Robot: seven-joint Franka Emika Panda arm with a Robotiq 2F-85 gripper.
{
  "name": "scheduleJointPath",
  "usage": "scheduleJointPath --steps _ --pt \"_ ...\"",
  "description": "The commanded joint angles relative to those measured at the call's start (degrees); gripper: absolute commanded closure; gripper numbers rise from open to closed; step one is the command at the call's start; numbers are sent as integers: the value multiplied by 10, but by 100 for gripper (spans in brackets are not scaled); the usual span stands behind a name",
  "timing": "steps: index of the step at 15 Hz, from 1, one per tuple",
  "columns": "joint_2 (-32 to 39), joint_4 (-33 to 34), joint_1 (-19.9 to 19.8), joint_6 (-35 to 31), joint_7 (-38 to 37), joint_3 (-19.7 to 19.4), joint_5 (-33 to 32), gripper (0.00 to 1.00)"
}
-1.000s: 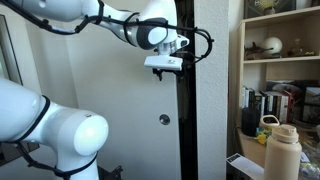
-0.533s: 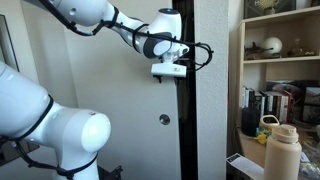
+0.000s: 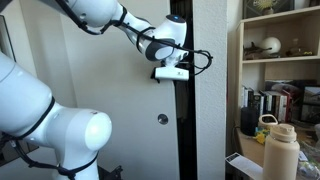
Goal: Move the brown shoes on the shoe rack forwards
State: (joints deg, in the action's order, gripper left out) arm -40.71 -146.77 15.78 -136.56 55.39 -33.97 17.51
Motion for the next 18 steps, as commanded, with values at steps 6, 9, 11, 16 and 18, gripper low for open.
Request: scheduleJointPath --steps 6,9,11,16,18 --pt "35 12 39 37 16 103 81 0" --pt "32 -2 43 40 13 150 100 0" --pt "32 -10 52 36 16 180 113 0" --pt "51 -13 83 10 11 249 163 0" --pt "67 -10 83 -11 2 272 179 0"
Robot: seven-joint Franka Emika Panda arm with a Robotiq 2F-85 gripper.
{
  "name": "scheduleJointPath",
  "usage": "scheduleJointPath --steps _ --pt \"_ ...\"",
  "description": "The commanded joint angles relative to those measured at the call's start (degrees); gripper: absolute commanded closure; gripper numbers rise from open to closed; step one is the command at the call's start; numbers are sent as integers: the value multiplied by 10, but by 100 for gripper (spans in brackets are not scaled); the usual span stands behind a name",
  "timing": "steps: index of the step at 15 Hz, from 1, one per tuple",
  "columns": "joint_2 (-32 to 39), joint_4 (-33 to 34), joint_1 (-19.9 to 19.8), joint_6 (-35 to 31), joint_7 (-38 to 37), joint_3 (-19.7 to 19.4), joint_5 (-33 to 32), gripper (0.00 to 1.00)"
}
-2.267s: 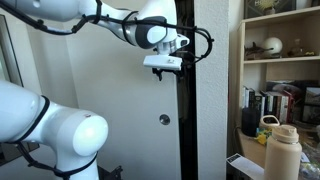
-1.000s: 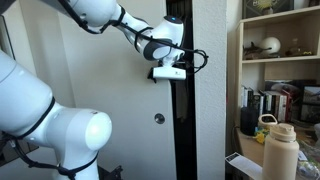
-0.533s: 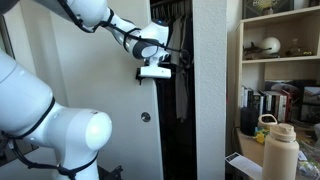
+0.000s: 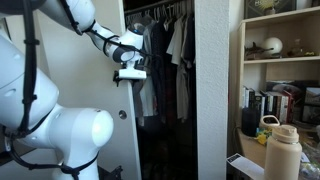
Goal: Move the brown shoes on the shoe rack forwards
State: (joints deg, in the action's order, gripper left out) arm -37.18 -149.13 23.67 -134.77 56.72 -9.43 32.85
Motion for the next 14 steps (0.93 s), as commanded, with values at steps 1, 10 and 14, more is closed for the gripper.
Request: scheduleJointPath --steps 1,10,14 --pt "37 15 -2 -44 -20 35 30 0" --pt "38 5 -82 -207 -233 69 -29 0" --pt "67 5 -127 -189 -356 67 -146 0"
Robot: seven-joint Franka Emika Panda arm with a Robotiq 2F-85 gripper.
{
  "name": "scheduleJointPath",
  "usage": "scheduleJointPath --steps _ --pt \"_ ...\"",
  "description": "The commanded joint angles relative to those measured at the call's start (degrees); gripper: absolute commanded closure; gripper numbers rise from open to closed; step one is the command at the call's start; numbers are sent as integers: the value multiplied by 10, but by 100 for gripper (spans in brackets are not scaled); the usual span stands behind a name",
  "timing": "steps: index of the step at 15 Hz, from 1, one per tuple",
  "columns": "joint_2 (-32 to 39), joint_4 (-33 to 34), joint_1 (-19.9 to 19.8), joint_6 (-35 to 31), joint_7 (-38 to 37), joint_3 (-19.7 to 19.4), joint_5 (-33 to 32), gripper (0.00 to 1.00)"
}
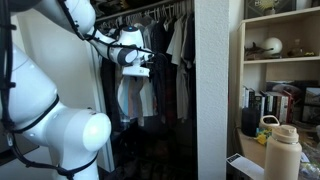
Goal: Move the brown shoes on the shoe rack forwards
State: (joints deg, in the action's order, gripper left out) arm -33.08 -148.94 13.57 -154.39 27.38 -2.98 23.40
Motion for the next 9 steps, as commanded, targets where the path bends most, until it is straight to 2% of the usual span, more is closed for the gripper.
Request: scheduleJointPath --steps 1,5,9 --pt "38 4 -32 12 -76 -3 -70 0" --pt "109 27 -22 37 -49 -40 -93 0" --pt "198 77 -15 54 2 -63 -79 0"
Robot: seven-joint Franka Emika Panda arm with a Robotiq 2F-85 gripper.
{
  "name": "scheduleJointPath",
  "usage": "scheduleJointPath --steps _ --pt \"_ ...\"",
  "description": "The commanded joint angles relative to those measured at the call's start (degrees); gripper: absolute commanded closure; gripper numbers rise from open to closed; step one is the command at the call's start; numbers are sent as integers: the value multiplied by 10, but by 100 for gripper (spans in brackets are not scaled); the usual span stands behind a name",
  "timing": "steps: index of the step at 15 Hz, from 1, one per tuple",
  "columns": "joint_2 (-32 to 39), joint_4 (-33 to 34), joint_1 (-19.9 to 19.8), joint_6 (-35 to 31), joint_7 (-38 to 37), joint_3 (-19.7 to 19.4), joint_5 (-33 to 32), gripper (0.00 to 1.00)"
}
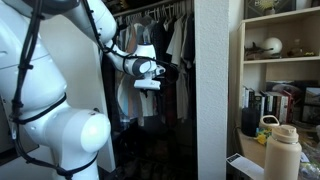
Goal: Move the brown shoes on the shoe rack forwards
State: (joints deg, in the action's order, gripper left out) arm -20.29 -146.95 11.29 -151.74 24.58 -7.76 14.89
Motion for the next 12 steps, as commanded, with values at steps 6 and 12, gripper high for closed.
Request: scheduleJointPath --steps 6,12 --pt "145 96 -35 7 33 17 5 0" --pt "141 94 -38 7 33 22 4 0"
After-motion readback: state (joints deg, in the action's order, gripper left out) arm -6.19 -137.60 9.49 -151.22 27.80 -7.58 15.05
